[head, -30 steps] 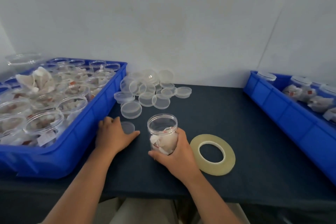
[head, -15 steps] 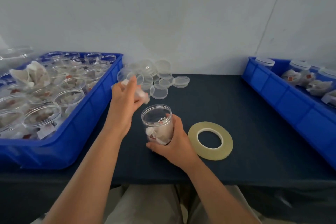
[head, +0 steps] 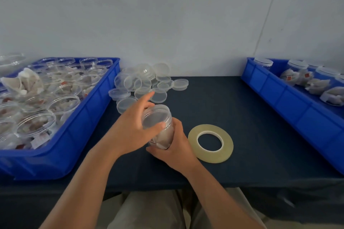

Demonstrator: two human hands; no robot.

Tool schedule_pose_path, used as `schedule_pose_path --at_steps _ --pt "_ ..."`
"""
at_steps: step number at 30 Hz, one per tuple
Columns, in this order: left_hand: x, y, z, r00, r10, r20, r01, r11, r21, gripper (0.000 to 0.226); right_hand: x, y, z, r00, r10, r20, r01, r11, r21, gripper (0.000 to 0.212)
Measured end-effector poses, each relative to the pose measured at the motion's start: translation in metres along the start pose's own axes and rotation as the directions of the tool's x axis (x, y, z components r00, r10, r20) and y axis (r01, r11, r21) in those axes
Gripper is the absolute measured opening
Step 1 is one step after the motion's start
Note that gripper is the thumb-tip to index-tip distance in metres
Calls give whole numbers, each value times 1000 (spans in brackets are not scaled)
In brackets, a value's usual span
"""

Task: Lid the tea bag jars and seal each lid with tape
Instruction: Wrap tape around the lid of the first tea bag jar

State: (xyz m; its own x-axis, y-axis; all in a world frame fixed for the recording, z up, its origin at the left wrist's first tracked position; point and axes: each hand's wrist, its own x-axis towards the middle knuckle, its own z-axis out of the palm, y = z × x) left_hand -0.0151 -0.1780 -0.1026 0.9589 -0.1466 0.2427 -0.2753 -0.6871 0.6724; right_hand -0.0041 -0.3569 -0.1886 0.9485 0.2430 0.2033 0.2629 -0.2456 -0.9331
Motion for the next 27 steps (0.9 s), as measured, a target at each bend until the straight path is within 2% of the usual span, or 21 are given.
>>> schedule_pose_path --at_steps 5,9,12,15,17,19,21,23,25,27 --pt "11 21 -12 974 -56 220 -17 948 316 87 0 3 3 999 -45 -17 44 998 -36 93" --pt "22 37 -4 975 -48 216 -31 938 346 70 -1 -1 2 997 -68 -43 66 996 -59 89" --pt "22 41 9 973 -6 233 -104 882 460 61 1 0 3 996 -81 -33 79 996 -51 93" --pt "18 42 21 971 131 200 -219 823 524 52 4 -2 3 995 -100 -29 99 994 -55 90" --pt "18 40 19 951 251 180 -306 850 428 41 4 -2 0 993 -121 13 121 992 -36 82" --pt "18 36 11 927 314 205 -357 907 225 31 2 1 -3 992 -97 85 95 995 27 75" --pt "19 29 3 902 362 236 -384 922 53 24 1 2 -5 990 -79 121 66 992 105 72" --pt "21 20 -5 913 357 197 -365 931 7 36 0 0 -6 994 -86 70 71 979 191 71" --pt "19 9 -15 954 276 114 -274 961 -31 61 -1 -2 -8 997 -71 -17 73 957 281 74" --pt "16 -2 -24 984 171 38 -164 974 -155 73 -1 1 -9 995 -41 -85 68 941 333 76"
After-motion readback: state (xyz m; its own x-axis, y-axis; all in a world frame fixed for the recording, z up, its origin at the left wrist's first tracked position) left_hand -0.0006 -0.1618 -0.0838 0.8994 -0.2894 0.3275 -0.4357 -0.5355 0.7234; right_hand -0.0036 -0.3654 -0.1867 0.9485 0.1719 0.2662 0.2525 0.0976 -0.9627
